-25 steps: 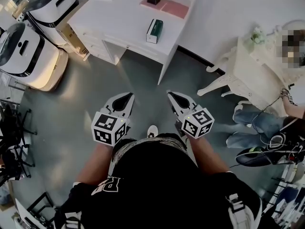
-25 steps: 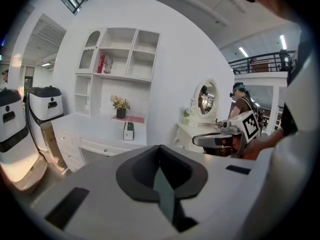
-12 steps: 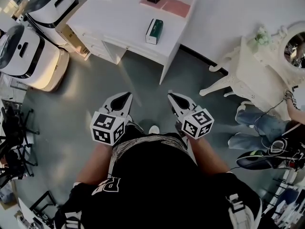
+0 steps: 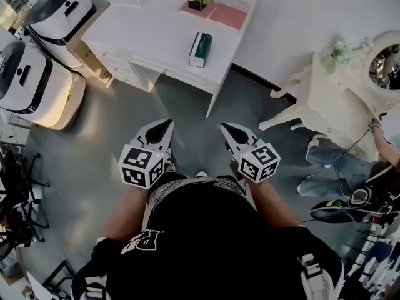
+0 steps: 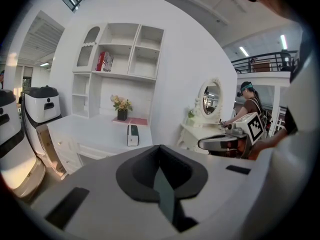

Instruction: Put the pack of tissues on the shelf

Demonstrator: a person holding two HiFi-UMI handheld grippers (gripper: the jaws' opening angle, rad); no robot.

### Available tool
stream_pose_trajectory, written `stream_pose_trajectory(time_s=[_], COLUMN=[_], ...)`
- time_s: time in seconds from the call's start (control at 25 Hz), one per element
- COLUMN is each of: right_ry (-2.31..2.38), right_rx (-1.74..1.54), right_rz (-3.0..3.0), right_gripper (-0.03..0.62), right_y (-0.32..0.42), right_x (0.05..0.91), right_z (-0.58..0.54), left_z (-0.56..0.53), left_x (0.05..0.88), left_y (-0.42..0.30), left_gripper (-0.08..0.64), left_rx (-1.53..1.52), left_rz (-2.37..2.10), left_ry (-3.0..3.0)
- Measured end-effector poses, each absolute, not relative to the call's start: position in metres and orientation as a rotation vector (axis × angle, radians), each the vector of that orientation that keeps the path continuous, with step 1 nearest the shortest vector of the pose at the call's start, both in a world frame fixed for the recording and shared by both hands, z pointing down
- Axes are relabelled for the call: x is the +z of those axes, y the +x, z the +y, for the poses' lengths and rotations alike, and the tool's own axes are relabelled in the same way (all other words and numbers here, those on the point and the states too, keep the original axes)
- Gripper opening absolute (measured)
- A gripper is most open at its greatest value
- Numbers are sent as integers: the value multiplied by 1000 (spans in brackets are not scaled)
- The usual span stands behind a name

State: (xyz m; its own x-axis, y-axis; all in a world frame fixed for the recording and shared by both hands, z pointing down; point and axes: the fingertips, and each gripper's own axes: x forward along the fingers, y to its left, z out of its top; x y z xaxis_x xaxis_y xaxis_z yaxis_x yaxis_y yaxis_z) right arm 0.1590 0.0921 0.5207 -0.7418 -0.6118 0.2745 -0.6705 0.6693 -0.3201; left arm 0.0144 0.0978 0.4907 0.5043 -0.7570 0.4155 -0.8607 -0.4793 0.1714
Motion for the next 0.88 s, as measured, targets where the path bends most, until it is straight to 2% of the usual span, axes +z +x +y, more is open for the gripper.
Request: stream_pose_trajectory(time_s=[0.88], right_ry=[1255], right_rx=[542], right_rz=[-2586], right_gripper=[9], right_y=[67], right_x=[515], right_z=[-54], left_z=[-66], left_x=[493], left_y=[-75], left_gripper=[14], left_rx=[463], left_rz=[-1158], left_ry=[2478])
